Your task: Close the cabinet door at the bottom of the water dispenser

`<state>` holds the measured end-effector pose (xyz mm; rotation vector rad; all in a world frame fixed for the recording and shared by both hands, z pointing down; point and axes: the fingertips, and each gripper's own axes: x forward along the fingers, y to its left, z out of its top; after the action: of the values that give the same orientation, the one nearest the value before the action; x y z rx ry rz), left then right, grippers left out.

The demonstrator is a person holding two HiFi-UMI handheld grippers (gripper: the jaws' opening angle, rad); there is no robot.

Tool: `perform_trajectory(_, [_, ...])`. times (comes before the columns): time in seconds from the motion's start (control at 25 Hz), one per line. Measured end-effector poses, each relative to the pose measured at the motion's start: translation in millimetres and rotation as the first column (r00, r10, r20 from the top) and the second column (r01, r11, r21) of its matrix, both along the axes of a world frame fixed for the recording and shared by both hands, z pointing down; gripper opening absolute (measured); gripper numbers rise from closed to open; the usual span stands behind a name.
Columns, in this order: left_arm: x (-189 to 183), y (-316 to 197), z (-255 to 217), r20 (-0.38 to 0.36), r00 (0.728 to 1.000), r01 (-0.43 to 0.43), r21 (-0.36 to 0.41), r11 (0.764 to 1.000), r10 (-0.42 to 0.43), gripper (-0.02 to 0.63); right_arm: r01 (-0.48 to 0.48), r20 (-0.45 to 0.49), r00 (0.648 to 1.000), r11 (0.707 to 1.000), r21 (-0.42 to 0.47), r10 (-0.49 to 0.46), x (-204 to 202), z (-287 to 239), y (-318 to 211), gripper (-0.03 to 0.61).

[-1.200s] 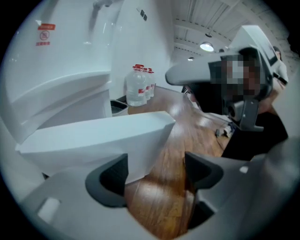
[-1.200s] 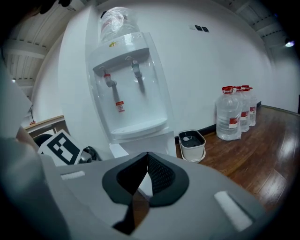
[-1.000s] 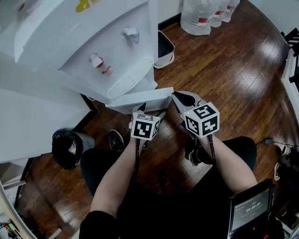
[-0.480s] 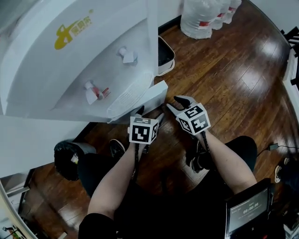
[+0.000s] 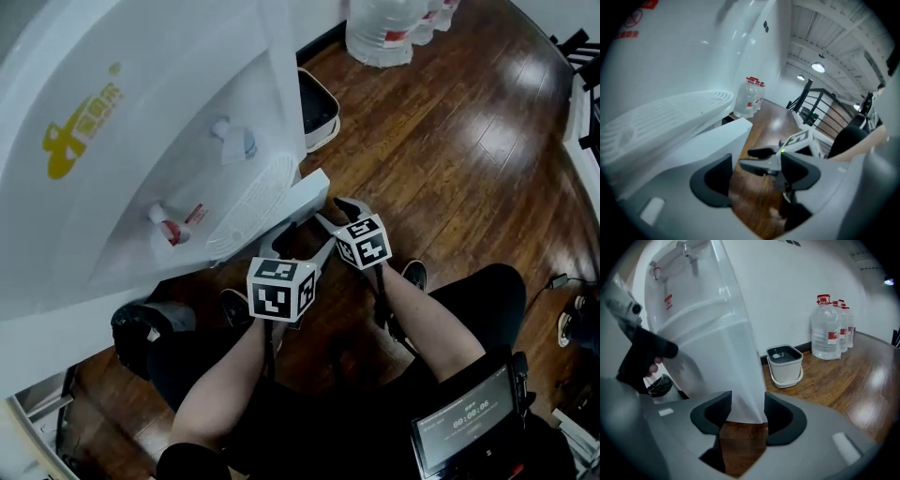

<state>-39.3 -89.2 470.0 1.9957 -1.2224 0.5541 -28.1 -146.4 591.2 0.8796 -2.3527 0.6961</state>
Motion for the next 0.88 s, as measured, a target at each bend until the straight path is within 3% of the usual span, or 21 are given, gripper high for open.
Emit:
perform_trajectory(0.12, [10, 1, -12, -0.048, 0.998, -0.033, 0.015, 0.999, 0.034, 0.319, 0.059, -0.047, 0.997, 0.997, 0.044, -0.057, -7, 21, 7, 0.225])
perform_trajectory(0.4, [17, 2, 2, -0.018, 0.998, -0.060, -0.022, 0.998, 0.059, 0.319, 0.178, -0.117, 0.980, 0.970, 0.167, -0.160, -17, 33, -7, 0.216])
perform_trajectory(0.88, [22, -11, 6, -0.052, 0.998, -0.045, -0.054, 0.997, 0.043, 0.318, 0.173, -0.120, 0.981, 0.970, 0.169, -0.154, -27, 51, -23, 0.216])
